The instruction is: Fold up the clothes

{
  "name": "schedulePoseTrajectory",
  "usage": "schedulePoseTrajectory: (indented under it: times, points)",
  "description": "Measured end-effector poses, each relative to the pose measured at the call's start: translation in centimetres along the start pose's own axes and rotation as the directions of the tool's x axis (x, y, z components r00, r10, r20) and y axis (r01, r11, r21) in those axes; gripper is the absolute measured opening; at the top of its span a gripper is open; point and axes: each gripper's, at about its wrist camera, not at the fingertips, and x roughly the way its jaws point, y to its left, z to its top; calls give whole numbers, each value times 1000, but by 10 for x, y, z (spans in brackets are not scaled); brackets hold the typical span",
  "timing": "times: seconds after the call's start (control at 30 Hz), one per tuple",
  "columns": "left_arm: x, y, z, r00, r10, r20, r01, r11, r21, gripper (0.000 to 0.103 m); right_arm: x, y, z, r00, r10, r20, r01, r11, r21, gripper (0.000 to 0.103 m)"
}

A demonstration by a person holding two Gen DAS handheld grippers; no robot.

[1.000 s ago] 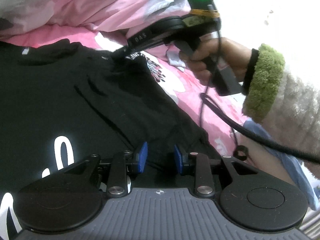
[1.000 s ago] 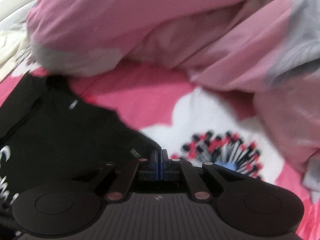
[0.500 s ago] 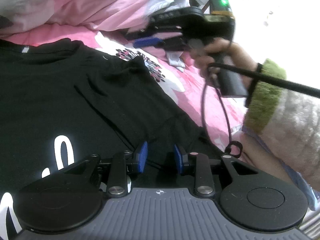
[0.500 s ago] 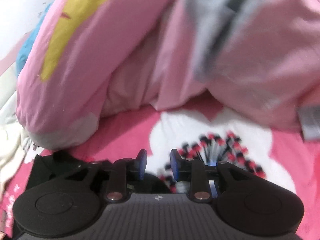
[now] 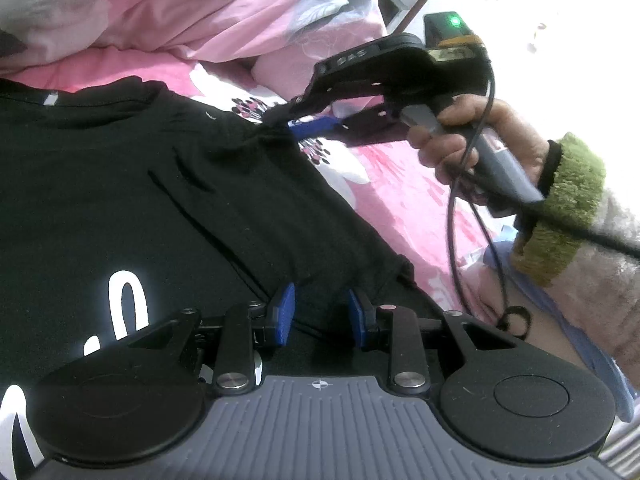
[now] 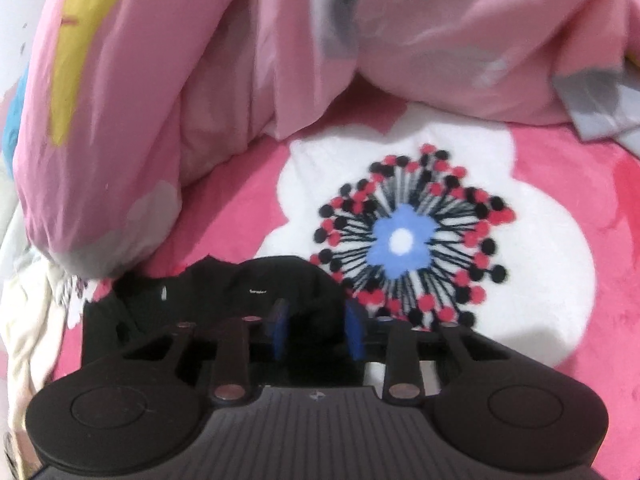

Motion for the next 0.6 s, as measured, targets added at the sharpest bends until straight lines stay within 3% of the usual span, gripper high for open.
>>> schedulePoseTrajectory:
  times: [0.17, 0.37, 0.47, 0.6]
  points:
    - [0, 0, -1, 1000, -1, 2, 1, 1000, -1, 29, 1, 15, 3, 997, -12, 81, 19, 996, -82, 5]
    - [-1, 0, -3, 1000, 0, 3, 0, 1000, 1, 29, 5, -2, 5, 991, 14, 131, -14, 1000, 0, 5]
    - [-2, -1, -4, 1000, 0, 4, 0, 1000, 1, 29, 3, -15, 4, 987, 56, 151, -70, 994, 88, 6]
    - [-3, 0, -4, 1000, -1, 5, 1, 1000, 0, 29, -16, -27, 7, 975, 49, 219, -81, 986, 142, 8]
